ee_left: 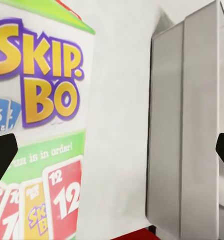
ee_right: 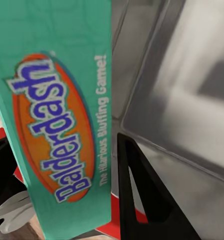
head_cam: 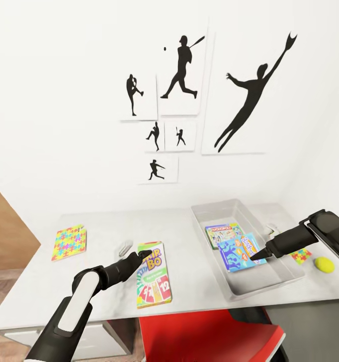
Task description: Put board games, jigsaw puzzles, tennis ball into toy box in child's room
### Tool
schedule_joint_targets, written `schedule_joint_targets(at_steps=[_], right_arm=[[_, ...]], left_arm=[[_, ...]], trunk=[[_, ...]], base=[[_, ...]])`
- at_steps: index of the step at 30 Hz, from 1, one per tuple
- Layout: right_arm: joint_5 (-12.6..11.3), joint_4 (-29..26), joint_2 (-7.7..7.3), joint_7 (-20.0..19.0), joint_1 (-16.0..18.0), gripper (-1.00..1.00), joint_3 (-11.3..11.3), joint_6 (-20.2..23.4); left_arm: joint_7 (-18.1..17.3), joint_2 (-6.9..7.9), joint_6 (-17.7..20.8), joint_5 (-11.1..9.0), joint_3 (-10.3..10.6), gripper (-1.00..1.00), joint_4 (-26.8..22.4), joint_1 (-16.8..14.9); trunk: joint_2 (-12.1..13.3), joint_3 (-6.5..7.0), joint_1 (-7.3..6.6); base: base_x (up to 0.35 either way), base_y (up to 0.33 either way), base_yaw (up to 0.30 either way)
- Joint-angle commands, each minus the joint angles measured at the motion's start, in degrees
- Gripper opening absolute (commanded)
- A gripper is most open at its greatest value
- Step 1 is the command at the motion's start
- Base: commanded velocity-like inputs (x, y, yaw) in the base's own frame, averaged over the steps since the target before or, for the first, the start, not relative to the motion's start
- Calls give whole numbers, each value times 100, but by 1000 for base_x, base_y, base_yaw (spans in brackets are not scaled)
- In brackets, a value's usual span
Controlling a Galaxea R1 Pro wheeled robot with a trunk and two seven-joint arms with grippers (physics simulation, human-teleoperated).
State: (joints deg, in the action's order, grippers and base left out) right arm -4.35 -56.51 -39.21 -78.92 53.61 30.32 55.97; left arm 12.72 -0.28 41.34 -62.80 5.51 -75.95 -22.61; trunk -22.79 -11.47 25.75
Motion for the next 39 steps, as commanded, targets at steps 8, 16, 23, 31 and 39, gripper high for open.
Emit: schedule_joint_targets(at_steps=[8, 16, 23, 31, 39], right_arm=[[-45, 6, -8, 16, 16, -100, 20, 54], [-41, 8, -13, 26, 18, -100, -1, 50], [-30, 8, -16, 59, 18, -100, -97, 50], [-21, 16, -10, 113, 18, -100, -159, 53], [-22, 93, 2, 172, 18, -100, -178, 49]], left_arm=[[61, 1, 14, -58, -5, 100, -7, -5], [62, -2, 14, -57, -4, 100, -7, -6], [62, -1, 14, -57, -5, 100, -6, -5], [63, 1, 14, -57, -5, 100, -4, -6], [62, 1, 14, -56, -4, 100, -7, -6]], trunk=[[-13, -55, 3], [-13, -66, 3], [-13, -69, 3], [-13, -70, 3], [-13, -70, 3]], base=[[0, 0, 0], [0, 0, 0], [0, 0, 0], [0, 0, 0], [0, 0, 0]])
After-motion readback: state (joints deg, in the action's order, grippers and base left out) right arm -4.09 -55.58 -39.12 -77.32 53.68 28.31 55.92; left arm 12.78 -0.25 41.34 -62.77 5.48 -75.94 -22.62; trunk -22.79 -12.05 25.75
